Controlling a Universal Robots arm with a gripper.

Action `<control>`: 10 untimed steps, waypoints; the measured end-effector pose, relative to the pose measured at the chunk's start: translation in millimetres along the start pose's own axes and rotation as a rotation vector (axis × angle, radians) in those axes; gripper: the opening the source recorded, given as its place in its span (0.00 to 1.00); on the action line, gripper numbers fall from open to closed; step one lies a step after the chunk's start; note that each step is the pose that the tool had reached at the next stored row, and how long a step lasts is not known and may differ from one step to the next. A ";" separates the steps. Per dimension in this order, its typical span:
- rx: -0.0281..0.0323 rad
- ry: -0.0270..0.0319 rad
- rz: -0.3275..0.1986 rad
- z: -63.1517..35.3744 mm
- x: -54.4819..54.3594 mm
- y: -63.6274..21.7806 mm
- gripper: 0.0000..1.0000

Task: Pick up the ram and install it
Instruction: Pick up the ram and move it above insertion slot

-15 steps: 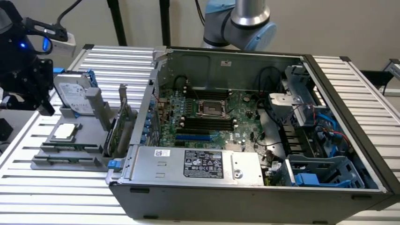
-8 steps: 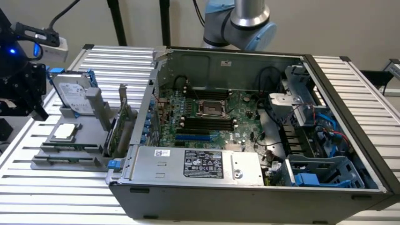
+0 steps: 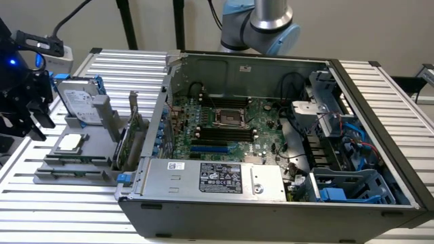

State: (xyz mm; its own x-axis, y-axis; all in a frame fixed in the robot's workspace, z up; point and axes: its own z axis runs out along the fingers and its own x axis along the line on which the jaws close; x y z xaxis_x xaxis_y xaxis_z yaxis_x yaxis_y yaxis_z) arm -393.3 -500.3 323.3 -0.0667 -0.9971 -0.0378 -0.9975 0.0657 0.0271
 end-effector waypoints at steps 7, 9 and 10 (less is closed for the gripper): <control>0.0000 0.0000 -0.002 12.8 0.6 -0.5 0.36; -0.0002 0.0001 -0.003 16.3 0.7 -0.6 0.36; -0.0001 0.0001 -0.004 18.2 0.8 -0.6 0.36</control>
State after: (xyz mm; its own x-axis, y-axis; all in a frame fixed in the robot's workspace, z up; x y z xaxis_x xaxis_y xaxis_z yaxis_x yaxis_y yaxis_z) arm -393.2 -500.4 305.0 -0.0629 -0.9973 -0.0379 -0.9977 0.0619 0.0271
